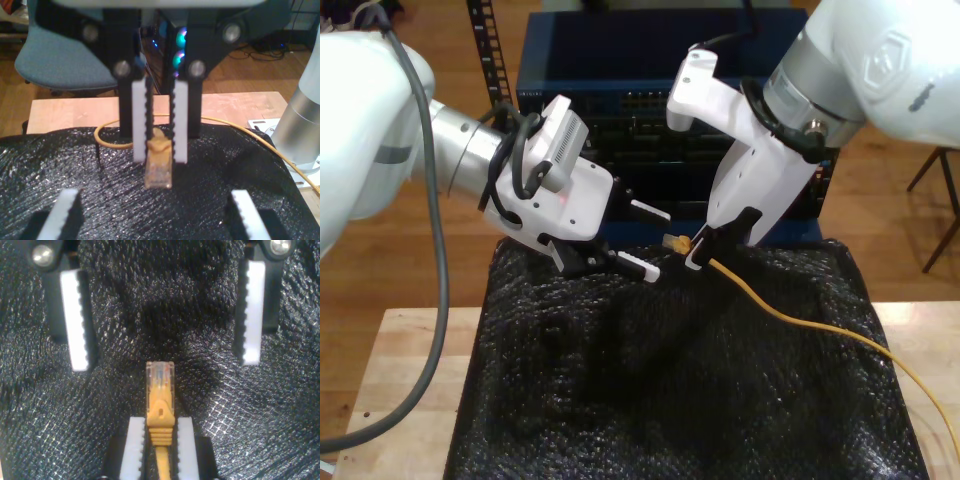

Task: Grab the cable and plug it in

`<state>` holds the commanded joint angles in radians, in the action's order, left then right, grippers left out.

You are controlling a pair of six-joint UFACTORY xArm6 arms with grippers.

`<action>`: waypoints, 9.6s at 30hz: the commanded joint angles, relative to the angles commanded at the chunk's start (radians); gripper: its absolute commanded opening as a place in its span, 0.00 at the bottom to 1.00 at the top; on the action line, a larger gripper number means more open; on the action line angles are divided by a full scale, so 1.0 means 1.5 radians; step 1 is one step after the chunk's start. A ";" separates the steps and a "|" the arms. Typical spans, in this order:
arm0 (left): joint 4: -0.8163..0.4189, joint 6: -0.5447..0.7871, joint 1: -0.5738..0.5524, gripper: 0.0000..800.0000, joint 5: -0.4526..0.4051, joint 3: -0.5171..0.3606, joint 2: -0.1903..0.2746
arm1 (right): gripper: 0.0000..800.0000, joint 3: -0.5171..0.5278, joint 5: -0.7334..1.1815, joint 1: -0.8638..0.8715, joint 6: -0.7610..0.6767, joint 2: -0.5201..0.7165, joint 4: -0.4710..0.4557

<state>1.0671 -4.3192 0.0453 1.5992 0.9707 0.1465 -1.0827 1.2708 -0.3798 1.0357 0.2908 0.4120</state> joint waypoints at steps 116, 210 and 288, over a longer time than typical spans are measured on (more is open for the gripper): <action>0.224 -0.300 0.145 0.00 0.394 -0.011 -0.101 | 0.99 0.121 -0.241 -0.128 0.330 0.277 0.010; 0.328 -0.329 0.107 0.01 0.516 -0.090 -0.132 | 0.34 0.197 -0.377 -0.182 0.356 0.320 0.010; 0.364 -0.323 0.225 1.00 0.447 -0.016 -0.130 | 0.00 0.127 -0.344 -0.092 0.206 0.234 0.015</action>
<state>1.6134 -4.8041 0.3828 2.2697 0.9461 -0.0483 -0.8924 0.7553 -0.5178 1.3441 0.6421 0.4350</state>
